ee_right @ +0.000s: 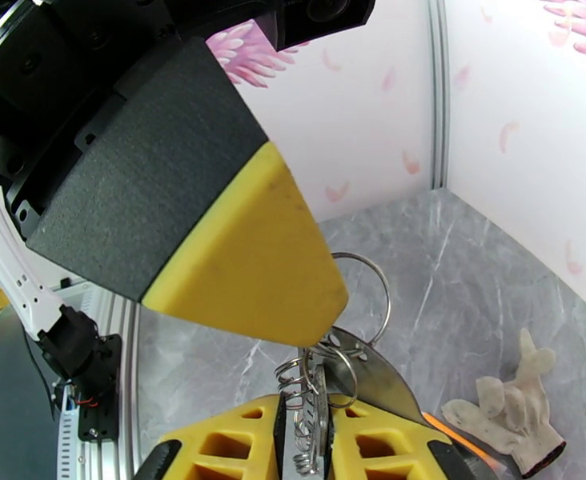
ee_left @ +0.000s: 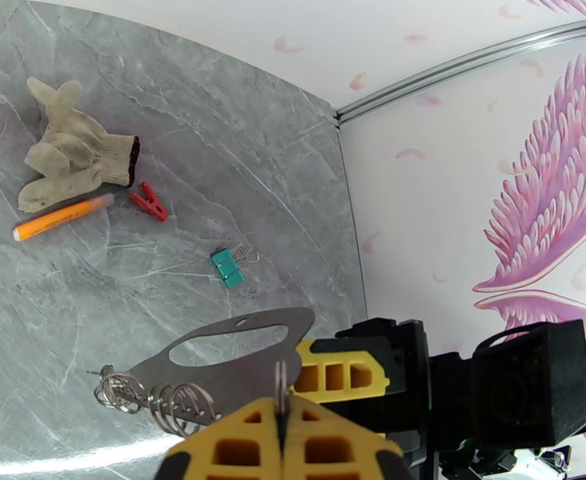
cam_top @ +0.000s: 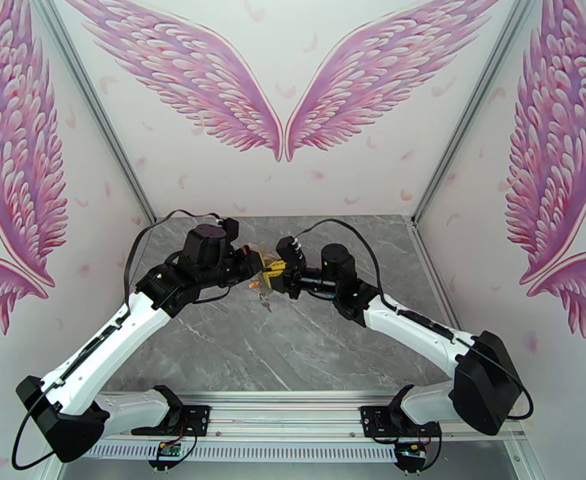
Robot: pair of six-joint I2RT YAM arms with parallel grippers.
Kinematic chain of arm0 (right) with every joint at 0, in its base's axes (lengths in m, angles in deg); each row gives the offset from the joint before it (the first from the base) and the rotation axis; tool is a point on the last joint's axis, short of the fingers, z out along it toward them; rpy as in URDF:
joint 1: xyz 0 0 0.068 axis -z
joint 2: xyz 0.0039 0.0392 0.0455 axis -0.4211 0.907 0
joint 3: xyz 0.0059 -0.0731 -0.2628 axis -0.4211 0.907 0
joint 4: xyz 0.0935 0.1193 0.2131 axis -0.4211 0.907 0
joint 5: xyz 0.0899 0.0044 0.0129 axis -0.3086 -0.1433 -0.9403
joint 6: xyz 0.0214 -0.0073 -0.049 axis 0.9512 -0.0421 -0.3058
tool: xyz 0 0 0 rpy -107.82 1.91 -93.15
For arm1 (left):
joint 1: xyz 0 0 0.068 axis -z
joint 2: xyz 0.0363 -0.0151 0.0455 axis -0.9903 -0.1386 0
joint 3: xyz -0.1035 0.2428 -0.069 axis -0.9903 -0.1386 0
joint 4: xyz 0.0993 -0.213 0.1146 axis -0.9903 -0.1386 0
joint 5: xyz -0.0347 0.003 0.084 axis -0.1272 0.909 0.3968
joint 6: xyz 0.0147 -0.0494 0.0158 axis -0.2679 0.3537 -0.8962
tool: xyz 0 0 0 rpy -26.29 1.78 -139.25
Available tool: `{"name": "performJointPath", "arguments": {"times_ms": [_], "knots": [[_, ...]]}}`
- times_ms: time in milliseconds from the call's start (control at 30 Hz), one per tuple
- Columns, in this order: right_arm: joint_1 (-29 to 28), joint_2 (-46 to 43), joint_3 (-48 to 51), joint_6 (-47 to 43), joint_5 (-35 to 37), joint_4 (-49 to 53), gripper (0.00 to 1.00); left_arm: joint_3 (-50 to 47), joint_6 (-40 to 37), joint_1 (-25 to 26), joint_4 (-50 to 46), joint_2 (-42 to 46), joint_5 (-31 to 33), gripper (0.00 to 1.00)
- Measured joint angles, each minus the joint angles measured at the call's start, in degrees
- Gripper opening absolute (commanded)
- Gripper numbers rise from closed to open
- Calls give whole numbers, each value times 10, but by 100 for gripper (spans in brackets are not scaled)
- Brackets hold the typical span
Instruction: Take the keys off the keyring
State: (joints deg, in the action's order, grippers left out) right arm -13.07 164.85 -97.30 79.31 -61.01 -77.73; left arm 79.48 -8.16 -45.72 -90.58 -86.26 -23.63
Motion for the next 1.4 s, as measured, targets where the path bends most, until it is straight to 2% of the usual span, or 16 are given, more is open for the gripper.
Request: {"name": "performJointPath", "arguments": {"times_ms": [267,467,733,800,1033,1267,1400], "knots": [[0,0,0,10,0,0,1,0,-1,1,0,0,3,0],[0,0,-7,17,0,16,0,0,-1,1,-1,0,8,0],[1,-12,-47,50,-10,89,0,0,2,1,9,1,14,27],[1,-13,-66,61,-16,122,0,-5,2,1,19,10,14,33],[1,-10,-168,71,-39,274,0,-57,-31,-8,47,107,52,37],[1,21,-295,16,-67,471,0,-193,-149,-33,137,217,131,36],[1,39,-322,-12,-68,566,0,-259,-236,-35,210,228,129,35]]}}
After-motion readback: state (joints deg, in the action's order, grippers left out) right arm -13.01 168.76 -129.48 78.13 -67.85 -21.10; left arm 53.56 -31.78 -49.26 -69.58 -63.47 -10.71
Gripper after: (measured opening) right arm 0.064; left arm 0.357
